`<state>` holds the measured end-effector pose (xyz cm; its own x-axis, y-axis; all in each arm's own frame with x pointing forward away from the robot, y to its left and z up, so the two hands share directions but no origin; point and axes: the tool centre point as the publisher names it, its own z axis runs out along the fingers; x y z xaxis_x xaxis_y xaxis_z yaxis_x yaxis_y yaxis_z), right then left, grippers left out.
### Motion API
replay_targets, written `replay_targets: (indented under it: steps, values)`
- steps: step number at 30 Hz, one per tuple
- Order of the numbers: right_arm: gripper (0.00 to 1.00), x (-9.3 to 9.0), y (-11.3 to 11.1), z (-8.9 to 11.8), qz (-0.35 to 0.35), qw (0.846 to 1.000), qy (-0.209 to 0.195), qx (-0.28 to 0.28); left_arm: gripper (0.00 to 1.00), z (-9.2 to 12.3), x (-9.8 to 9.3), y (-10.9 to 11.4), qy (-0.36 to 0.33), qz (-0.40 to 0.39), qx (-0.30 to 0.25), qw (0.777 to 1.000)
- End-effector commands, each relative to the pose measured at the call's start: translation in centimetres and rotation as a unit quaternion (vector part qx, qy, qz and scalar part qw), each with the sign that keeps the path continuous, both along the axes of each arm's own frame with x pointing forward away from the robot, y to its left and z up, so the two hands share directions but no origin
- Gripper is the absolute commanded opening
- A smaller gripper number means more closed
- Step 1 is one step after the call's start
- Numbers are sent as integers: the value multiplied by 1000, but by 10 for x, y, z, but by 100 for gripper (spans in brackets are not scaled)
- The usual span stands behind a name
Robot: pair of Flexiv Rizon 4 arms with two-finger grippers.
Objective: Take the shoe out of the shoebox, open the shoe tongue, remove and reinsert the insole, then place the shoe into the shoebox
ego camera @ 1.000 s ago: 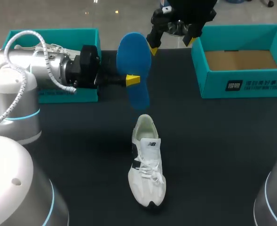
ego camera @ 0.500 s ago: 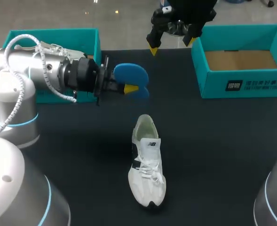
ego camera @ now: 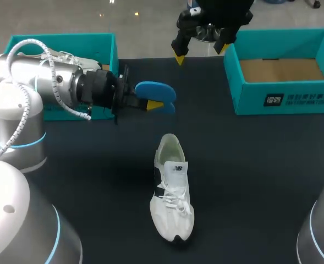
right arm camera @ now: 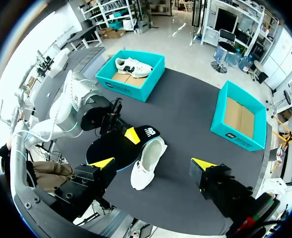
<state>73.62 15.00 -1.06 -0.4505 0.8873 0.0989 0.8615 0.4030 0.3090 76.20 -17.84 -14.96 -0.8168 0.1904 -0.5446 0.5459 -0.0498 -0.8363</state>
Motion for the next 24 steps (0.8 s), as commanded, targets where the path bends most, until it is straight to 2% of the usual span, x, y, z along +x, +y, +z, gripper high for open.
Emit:
replay_targets:
  steps: [1,9,11,15,18,21,24]
  values:
    - [100,1,0,0,0,1000,1,0,0,0,0,0,0,0,0,1000]
    - [100,1,0,0,0,1000,1,0,0,0,0,0,0,0,0,1000]
    - [100,1,0,0,0,1000,1,0,0,8,1,-3,-90,-23,19,995]
    - [100,1,0,0,0,1000,1,0,0,19,0,-3,-220,-43,-3,975]
    - [100,1,0,0,0,1000,1,0,0,21,-1,0,-292,-60,-32,954]
    - [100,1,0,0,0,1000,1,0,0,20,-4,0,-347,-76,-29,934]
    - [100,1,0,0,0,1000,1,0,0,15,-4,4,-378,-59,-23,924]
